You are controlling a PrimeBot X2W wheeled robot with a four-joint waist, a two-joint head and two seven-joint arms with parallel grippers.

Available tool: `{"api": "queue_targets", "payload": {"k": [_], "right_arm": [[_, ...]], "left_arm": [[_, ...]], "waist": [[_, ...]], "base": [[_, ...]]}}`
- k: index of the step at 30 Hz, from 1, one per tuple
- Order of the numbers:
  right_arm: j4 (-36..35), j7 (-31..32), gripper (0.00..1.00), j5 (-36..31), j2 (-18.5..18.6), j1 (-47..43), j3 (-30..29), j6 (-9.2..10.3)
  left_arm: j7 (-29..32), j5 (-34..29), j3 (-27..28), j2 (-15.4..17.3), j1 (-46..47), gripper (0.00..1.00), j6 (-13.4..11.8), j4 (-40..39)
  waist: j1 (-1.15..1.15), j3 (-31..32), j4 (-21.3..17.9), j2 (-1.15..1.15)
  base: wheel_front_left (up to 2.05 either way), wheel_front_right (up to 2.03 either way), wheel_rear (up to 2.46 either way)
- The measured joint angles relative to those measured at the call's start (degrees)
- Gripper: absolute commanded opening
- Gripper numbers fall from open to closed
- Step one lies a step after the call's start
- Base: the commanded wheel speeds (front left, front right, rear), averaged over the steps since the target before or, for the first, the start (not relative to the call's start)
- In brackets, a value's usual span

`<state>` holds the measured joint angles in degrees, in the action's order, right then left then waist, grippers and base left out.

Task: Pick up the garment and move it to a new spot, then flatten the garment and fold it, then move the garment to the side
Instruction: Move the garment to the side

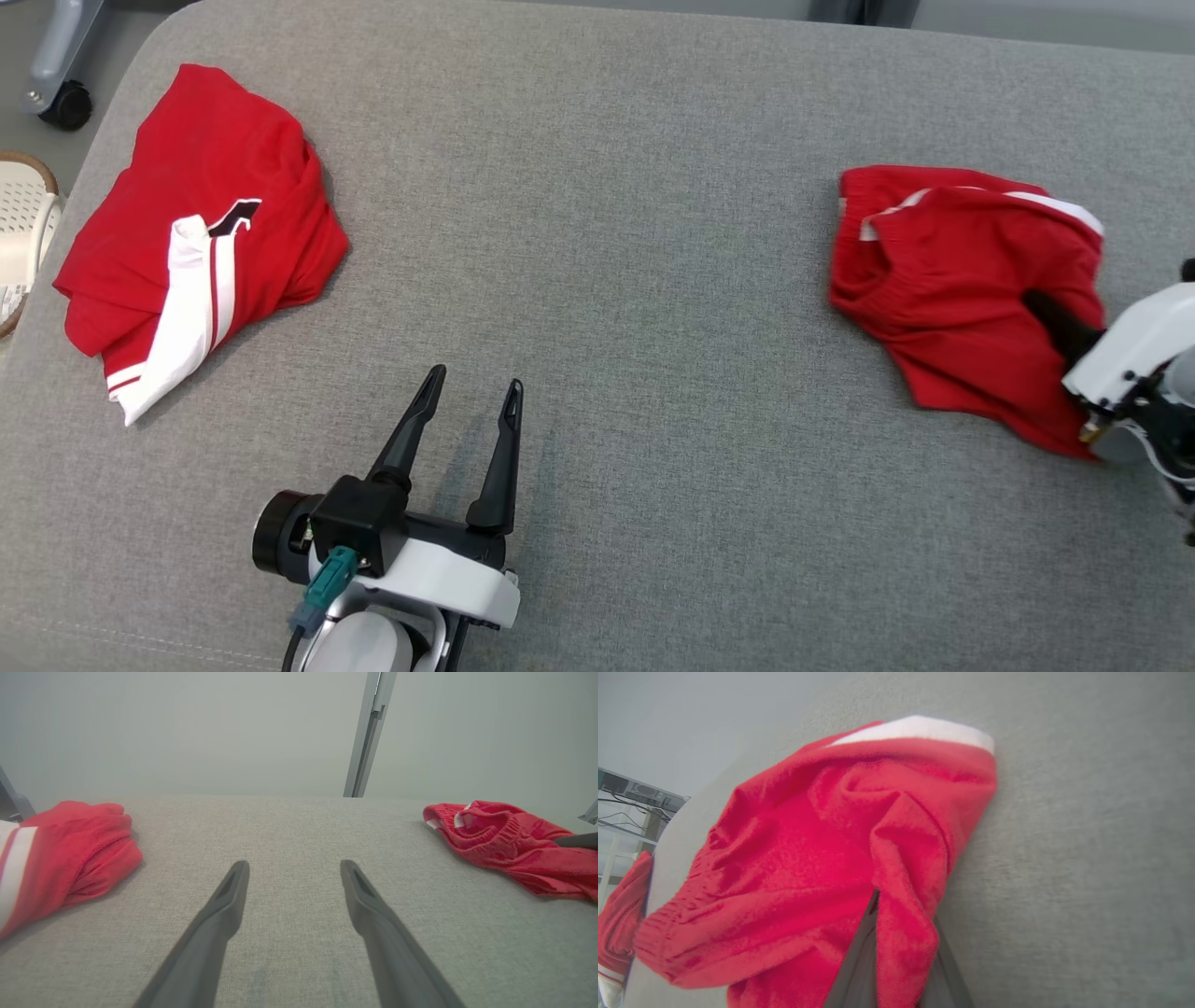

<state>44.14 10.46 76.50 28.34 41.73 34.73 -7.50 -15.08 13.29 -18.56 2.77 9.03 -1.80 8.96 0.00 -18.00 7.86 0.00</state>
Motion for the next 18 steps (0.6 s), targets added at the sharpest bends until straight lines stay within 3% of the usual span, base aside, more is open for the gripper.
{"api": "queue_targets", "payload": {"k": [13,18], "right_arm": [[5.55,-2.69,0.00,-3.14,13.96,-0.01,3.44,0.00],[8.92,-4.82,0.00,-6.11,17.68,0.89,5.21,0.00]], "left_arm": [[0.00,0.29,0.42,0.02,-0.03,1.00,-0.08,-0.14],[0.00,-0.14,0.90,0.01,-0.02,1.00,0.22,-0.18]], "waist": [[0.00,-0.54,-0.75,0.00],[0.00,-1.34,-1.17,0.00]], "base": [[0.00,0.00,0.00],[0.00,0.00,0.00]]}}
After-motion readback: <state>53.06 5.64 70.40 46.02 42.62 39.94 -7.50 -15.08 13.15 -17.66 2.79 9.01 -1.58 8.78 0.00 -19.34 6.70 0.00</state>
